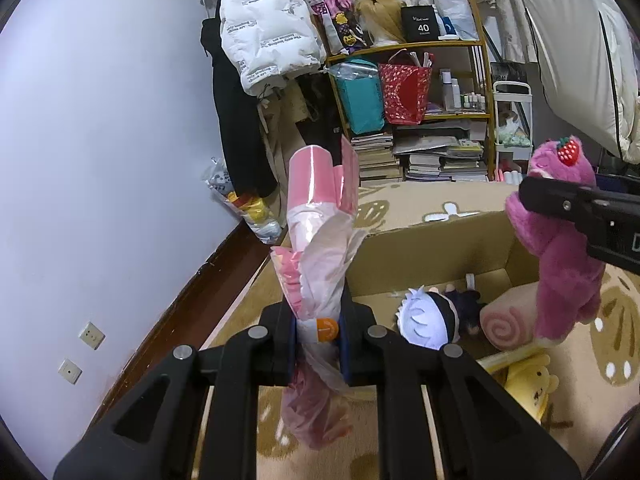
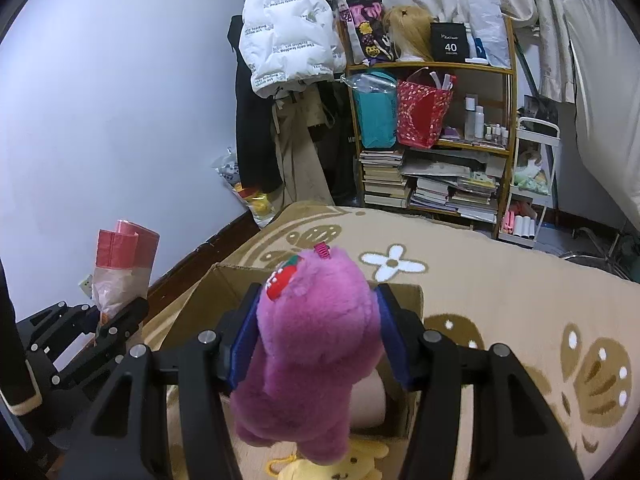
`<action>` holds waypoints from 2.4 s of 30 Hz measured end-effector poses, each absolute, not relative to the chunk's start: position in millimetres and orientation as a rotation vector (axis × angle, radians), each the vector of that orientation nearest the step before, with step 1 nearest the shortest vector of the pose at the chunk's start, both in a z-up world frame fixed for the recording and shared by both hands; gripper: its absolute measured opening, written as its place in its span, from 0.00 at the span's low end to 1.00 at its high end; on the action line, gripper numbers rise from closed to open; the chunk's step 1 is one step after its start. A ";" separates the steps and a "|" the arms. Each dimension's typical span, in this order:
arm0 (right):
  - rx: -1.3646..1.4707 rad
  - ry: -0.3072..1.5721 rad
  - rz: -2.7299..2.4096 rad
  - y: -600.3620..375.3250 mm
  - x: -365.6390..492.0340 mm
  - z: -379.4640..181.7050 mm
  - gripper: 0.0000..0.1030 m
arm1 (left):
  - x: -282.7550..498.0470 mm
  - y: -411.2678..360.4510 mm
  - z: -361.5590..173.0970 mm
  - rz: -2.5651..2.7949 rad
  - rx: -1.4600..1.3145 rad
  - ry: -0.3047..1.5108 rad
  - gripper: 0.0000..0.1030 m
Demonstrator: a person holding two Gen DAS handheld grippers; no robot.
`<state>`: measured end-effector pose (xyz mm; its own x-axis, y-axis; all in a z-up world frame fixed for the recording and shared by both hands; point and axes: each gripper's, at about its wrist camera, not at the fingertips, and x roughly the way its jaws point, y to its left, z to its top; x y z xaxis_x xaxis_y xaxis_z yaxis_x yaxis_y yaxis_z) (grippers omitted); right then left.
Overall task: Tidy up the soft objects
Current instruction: 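Lift both items and carry them over the open box, then open both grippers to drop the bear and pink item into the box, then move both grippers back toward the yellow dog plush and green tissue pack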
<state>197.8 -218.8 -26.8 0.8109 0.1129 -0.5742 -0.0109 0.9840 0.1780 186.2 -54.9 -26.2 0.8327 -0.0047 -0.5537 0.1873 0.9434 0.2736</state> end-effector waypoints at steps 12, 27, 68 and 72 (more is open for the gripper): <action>0.197 0.691 0.092 -216.5 234.6 -53.1 0.61 | 211.6 -61.2 -48.2 -0.143 0.288 0.634 0.16; 0.249 0.730 0.100 -229.8 237.5 -57.4 0.81 | 215.4 -55.4 -51.0 -0.105 0.262 0.645 0.57; 0.283 0.693 0.083 -261.6 117.3 -10.3 1.00 | 89.7 -37.6 -4.1 -0.071 0.232 0.625 0.99; 0.279 0.703 0.088 -262.3 105.6 -18.3 1.00 | 80.8 -40.6 -9.3 -0.084 0.242 0.646 0.99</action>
<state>105.6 -262.3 -18.3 0.7608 0.1733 -0.6254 0.0133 0.9593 0.2821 80.8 -40.6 -9.3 0.7965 -0.0023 -0.6047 0.1526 0.9684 0.1973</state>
